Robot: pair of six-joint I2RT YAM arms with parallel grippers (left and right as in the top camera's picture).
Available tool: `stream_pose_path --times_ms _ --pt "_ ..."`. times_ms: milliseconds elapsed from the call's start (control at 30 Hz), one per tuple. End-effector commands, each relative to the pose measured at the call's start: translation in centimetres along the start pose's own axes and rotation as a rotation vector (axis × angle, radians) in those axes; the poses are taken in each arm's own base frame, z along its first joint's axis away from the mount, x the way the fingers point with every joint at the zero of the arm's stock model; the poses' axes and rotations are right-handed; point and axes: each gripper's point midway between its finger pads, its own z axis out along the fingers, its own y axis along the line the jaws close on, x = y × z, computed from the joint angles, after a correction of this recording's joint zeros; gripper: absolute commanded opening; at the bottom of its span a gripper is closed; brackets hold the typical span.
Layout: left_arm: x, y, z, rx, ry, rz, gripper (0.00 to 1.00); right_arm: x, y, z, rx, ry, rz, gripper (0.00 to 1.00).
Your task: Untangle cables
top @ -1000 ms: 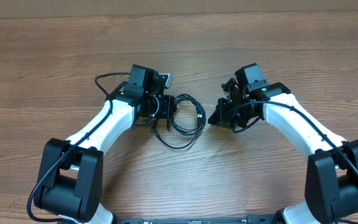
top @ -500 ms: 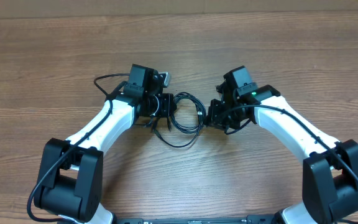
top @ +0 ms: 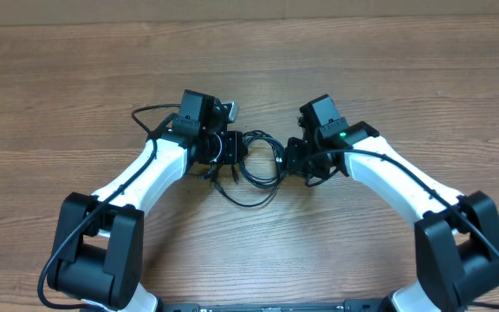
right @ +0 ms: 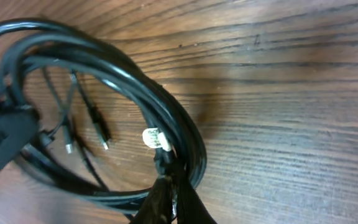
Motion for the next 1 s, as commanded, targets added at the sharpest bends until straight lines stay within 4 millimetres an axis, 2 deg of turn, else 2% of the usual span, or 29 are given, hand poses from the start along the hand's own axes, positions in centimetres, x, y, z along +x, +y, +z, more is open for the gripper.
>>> stream_pose_path --times_ms 0,133,300,400,500,800,967 --pt "0.6 -1.1 0.0 0.053 0.020 -0.003 0.05 0.4 -1.2 2.0 0.040 0.031 0.019 0.04" --pt "0.6 -1.3 0.0 0.063 0.024 -0.003 0.04 -0.2 -1.0 3.1 0.017 0.027 0.013 0.04" --pt "0.6 -1.3 0.0 0.067 0.025 0.005 0.04 0.2 0.7 3.2 -0.072 0.060 0.003 0.04" --pt "0.6 -1.3 0.0 0.066 0.025 0.008 0.04 0.2 0.0 3.5 -0.043 0.052 0.005 0.04" --pt "0.8 -1.5 0.1 0.068 0.030 0.011 0.04 0.5 -1.8 4.2 0.011 0.032 0.062 0.04" --pt "1.7 -2.7 0.8 0.066 0.053 0.045 0.04 1.1 0.2 5.4 -0.126 0.030 0.058 0.04" --pt "1.9 -2.9 0.9 0.069 0.058 0.050 0.04 0.1 -1.1 6.0 -0.031 -0.052 0.115 0.04"
